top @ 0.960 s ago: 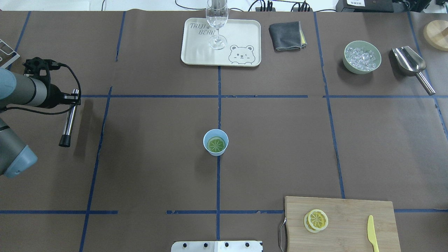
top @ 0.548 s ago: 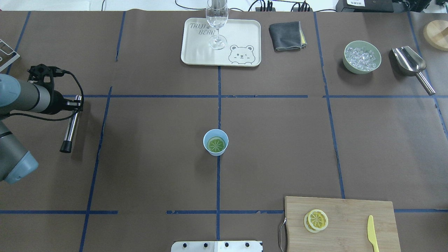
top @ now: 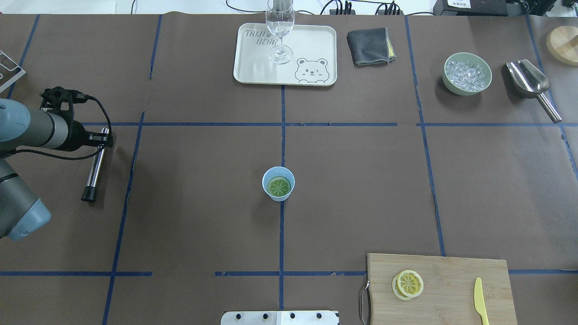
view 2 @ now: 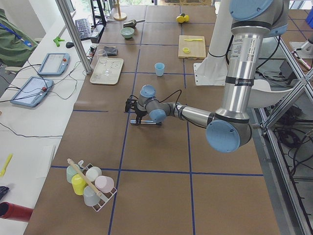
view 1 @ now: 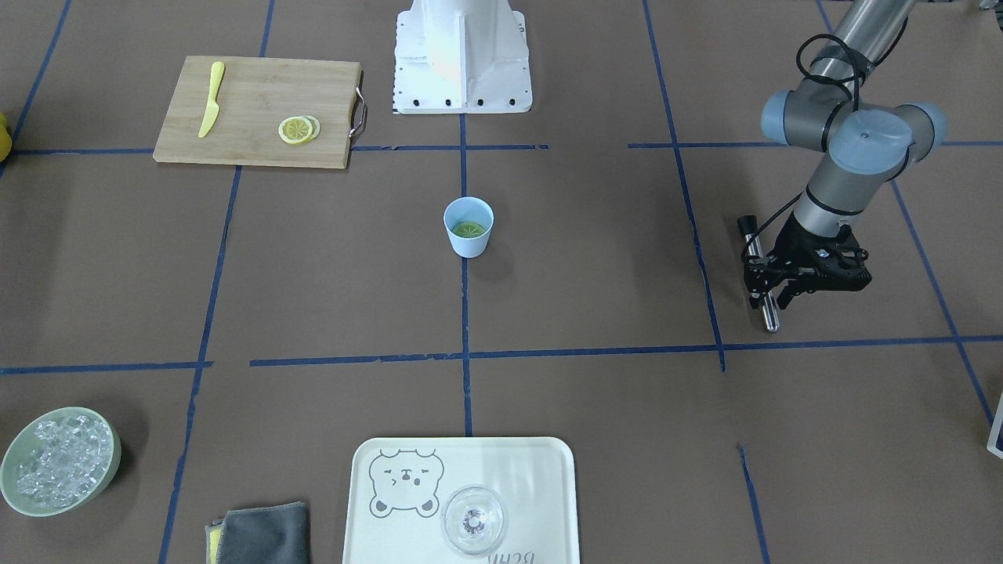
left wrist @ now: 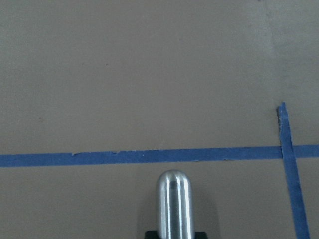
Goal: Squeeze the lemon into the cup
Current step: 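Lower the silver rod onto the table, release it, withdraw the left arm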
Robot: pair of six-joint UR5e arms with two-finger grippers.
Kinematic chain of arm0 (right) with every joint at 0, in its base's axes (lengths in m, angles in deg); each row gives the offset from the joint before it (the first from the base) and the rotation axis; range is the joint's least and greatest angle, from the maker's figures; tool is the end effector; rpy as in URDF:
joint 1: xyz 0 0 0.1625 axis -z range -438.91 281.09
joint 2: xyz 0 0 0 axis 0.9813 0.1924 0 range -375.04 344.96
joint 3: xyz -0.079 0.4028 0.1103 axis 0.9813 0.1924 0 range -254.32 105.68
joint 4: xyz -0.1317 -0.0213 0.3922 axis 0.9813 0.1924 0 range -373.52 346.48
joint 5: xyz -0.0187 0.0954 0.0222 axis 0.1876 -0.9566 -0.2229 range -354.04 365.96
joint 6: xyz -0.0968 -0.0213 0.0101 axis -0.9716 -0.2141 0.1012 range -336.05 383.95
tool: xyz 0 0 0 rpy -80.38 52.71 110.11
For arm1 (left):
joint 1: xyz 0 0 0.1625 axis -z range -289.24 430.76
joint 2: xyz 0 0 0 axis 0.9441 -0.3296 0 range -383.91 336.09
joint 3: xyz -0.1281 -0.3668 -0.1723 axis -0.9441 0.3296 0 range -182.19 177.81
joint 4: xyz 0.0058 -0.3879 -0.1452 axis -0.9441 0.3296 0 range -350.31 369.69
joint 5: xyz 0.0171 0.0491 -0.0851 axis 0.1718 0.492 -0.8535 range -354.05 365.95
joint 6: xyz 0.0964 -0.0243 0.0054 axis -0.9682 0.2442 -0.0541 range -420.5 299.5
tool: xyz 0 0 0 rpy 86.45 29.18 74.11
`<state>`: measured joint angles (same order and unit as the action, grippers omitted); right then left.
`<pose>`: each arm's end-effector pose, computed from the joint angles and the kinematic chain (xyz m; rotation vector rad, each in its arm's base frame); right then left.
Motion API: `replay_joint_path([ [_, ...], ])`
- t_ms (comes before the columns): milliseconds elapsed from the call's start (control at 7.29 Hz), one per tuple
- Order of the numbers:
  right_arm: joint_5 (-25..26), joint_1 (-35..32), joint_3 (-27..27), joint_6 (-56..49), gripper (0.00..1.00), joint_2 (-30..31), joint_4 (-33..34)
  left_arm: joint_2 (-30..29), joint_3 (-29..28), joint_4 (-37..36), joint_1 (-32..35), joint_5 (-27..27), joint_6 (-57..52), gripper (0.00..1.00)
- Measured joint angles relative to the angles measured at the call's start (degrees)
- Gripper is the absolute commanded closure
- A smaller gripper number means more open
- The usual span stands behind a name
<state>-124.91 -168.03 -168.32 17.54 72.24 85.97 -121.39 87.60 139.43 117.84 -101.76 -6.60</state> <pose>0.0604 -0.5067 0.6211 -0.0118 -0.7150 -0.1045 0.3207 -0.4961 0.5261 0.3220 0.8018 -0.0528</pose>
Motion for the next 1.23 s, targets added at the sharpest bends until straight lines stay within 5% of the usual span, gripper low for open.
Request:
replay_joint_path([
  [548, 0.0, 0.0, 0.1, 0.0, 0.0, 0.15, 0.06, 1.94, 4.04, -5.59, 7.01, -0.89, -19.99, 0.0],
  [960, 0.0, 0.0, 0.13, 0.0, 0.0, 0.28, 0.03, 1.89, 4.2, -17.78, 26.35, -12.06, -44.6, 0.0],
  [1234, 0.0, 0.0, 0.13, 0.0, 0.0, 0.39, 0.06, 2.95, 4.07, -26.71, 34.87, -19.69, -48.97, 0.0],
])
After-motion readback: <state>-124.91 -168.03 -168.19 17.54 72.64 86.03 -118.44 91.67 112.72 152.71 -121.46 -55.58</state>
